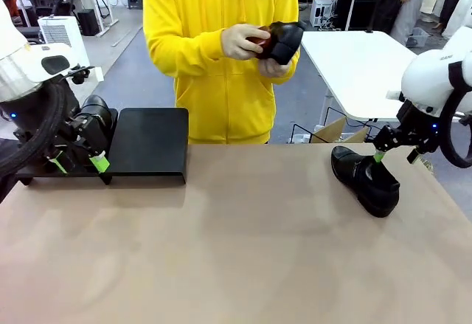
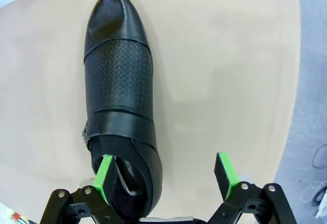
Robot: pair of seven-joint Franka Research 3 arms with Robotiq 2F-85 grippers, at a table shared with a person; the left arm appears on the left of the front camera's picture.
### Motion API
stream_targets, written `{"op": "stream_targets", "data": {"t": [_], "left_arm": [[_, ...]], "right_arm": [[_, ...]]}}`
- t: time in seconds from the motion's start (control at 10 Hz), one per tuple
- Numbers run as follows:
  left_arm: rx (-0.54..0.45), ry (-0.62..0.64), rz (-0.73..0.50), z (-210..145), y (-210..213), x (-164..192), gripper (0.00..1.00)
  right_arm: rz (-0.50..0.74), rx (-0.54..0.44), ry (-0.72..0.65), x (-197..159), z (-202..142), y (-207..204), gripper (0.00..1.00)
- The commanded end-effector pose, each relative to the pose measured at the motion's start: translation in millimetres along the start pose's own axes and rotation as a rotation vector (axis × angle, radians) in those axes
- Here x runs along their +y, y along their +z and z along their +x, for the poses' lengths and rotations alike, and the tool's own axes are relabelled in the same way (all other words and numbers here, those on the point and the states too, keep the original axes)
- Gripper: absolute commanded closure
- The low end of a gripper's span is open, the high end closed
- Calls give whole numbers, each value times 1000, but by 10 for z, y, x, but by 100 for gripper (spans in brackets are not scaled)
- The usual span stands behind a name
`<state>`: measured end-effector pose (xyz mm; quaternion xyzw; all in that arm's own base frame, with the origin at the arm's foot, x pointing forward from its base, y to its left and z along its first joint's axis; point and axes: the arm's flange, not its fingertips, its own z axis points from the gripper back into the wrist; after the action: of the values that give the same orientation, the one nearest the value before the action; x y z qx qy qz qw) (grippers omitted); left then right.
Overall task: Organize the shoes by placing them on the stand.
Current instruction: Pick up one Shoe and place it in the middle of the table.
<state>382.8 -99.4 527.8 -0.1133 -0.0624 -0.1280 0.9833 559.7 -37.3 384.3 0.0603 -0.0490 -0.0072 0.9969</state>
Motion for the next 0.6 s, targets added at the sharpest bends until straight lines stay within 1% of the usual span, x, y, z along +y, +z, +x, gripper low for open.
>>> {"op": "stream_targets", "data": {"t": [0.0,0.3,0.5], "left_arm": [[1,-5,-6,-24,3,21,18],[1,-5,-6,-24,3,21,18],[1,-5,-6,-24,3,21,18]], "right_arm": [[23,20,44,-75,-7,-44,0],[11,55,124,53,-29,-195,0],[-32,51,192,112,-98,-317,0]]}}
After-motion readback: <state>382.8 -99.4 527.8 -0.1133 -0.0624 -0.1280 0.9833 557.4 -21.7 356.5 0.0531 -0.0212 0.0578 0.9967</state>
